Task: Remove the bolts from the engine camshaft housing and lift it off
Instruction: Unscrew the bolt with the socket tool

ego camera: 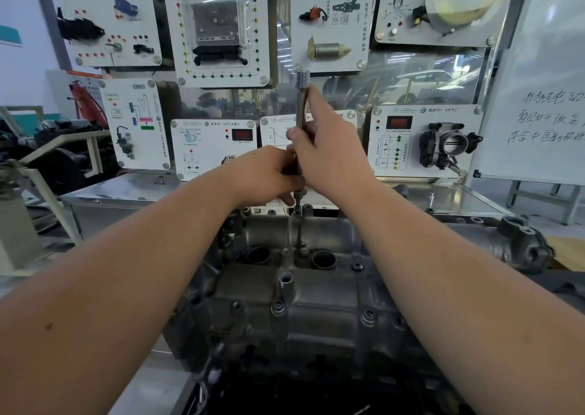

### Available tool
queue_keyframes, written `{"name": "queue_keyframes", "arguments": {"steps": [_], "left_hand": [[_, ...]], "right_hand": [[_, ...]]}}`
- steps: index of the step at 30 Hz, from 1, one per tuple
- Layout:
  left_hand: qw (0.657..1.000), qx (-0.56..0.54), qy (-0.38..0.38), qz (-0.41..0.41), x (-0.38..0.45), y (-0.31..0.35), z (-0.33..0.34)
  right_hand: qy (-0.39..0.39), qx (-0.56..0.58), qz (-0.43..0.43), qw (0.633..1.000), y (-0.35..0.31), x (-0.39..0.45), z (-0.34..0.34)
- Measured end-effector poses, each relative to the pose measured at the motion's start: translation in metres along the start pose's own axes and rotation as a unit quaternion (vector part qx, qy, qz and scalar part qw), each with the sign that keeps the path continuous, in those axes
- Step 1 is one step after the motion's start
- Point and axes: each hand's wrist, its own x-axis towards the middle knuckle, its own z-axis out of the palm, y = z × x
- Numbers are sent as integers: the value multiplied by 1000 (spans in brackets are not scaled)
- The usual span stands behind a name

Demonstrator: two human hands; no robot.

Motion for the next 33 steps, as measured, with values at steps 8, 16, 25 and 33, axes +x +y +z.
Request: {"name": "queue_keyframes", "arguments": {"steps": [8, 16, 25, 33], "left_hand": [[1000, 3, 11, -2, 1, 1, 1], [1000, -6, 8, -2, 0, 2, 1], [1000, 1, 6, -2, 0, 1, 0], [1000, -7, 11, -1, 3, 0, 2]], "right_hand": [[18, -4, -10, 1000, 0, 2, 1], [21, -10, -16, 1000, 1, 1, 1], [18, -19, -17, 999, 3, 3, 3], [40, -12, -19, 999, 1, 1, 1]]}}
